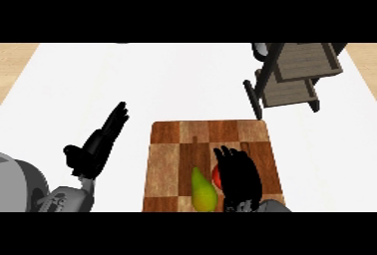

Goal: Pick the tomato from the cutting board and place it in the tiered basket

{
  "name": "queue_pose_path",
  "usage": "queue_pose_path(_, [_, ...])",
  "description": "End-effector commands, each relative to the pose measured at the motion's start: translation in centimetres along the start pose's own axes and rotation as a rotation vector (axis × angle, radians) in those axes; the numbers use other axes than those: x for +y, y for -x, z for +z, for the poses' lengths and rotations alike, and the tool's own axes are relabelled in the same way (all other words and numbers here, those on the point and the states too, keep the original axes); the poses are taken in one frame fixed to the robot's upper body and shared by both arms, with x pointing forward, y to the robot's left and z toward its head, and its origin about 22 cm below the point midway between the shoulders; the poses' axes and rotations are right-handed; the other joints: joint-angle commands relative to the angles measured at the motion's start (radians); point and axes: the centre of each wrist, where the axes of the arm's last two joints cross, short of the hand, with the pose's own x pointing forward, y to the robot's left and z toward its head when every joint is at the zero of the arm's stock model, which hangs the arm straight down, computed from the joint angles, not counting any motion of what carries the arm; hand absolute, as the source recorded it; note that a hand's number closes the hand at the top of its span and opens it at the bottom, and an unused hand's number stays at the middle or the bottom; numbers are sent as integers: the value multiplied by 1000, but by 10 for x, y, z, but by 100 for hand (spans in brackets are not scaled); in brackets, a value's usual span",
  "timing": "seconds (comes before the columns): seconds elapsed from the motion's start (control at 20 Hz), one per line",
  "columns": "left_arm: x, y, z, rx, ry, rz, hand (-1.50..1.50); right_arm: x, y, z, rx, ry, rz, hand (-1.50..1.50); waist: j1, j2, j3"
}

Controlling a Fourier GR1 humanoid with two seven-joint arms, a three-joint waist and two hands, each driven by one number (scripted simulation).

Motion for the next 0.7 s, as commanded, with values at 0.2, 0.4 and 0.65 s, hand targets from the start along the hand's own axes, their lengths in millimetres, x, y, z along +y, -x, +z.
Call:
queue_pose_path(0.2, [-7, -10, -17, -10, 10, 7, 0, -5, -15, -17, -111, 111, -58, 150, 1, 1, 0])
queue_pose_path(0.4, [-20, 13, 2, -8, 17, -2, 0, 9, -21, -30, -131, 125, -60, 150, 2, 1, 0])
queue_pose_path(0.65, [12, 8, 14, 31, -71, -4, 0, -20, 45, -23, 448, 155, -277, 150, -79, -22, -4])
